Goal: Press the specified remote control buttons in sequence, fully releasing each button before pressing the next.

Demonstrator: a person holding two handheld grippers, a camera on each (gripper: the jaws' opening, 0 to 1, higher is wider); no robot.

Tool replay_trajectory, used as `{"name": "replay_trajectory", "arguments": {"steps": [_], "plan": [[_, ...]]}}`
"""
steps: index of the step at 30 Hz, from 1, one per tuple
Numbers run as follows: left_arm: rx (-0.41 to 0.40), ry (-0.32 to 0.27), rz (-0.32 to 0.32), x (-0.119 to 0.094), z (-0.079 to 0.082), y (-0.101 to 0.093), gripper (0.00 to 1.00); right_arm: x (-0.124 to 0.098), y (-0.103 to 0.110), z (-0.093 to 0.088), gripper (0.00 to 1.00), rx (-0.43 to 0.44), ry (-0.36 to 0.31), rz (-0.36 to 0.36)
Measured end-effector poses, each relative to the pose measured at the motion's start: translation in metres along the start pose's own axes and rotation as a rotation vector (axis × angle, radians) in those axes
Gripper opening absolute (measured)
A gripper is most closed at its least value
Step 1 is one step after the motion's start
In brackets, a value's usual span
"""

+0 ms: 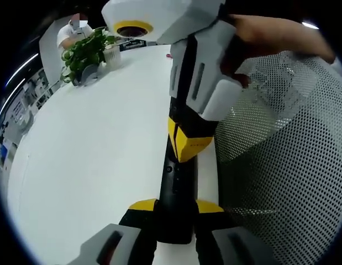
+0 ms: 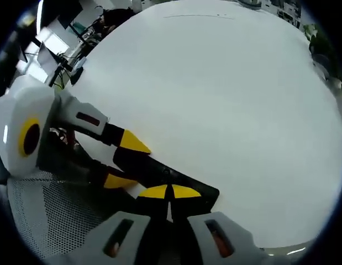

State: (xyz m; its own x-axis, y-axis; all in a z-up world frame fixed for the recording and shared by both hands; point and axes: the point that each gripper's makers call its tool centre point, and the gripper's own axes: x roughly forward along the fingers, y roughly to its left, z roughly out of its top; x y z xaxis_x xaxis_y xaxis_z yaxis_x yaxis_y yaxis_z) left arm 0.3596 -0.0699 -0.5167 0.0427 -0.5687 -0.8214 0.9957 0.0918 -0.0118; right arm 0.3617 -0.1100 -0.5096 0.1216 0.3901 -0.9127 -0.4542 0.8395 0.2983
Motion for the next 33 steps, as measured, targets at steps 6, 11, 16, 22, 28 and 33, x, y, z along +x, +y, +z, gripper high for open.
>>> {"name": "replay_trajectory", "arguments": {"steps": [6, 11, 16, 22, 28, 33], "plan": [[0.000, 0.001, 0.001, 0.000, 0.000, 0.000, 0.25, 0.001, 0.001, 0.000, 0.00, -0.017, -0.002, -0.012], [0.000, 0.003, 0.000, 0.000, 0.000, 0.000, 0.25, 0.000, -0.001, 0.000, 0.00, 0.010, -0.005, 0.001], [0.000, -0.002, 0.000, 0.000, 0.000, 0.000, 0.25, -0.001, -0.001, 0.000, 0.00, 0.049, -0.007, 0.020], [0.001, -0.001, 0.000, 0.000, 0.000, 0.000, 0.25, -0.003, -0.005, -0.006, 0.00, 0.081, 0.026, 0.023], [0.000, -0.002, -0.001, 0.001, 0.000, 0.000, 0.25, -0.005, -0.007, -0.013, 0.00, 0.094, 0.067, 0.018], [0.000, -0.007, 0.001, 0.001, 0.000, 0.000, 0.25, -0.005, -0.008, -0.013, 0.00, 0.092, 0.074, 0.012]]}}
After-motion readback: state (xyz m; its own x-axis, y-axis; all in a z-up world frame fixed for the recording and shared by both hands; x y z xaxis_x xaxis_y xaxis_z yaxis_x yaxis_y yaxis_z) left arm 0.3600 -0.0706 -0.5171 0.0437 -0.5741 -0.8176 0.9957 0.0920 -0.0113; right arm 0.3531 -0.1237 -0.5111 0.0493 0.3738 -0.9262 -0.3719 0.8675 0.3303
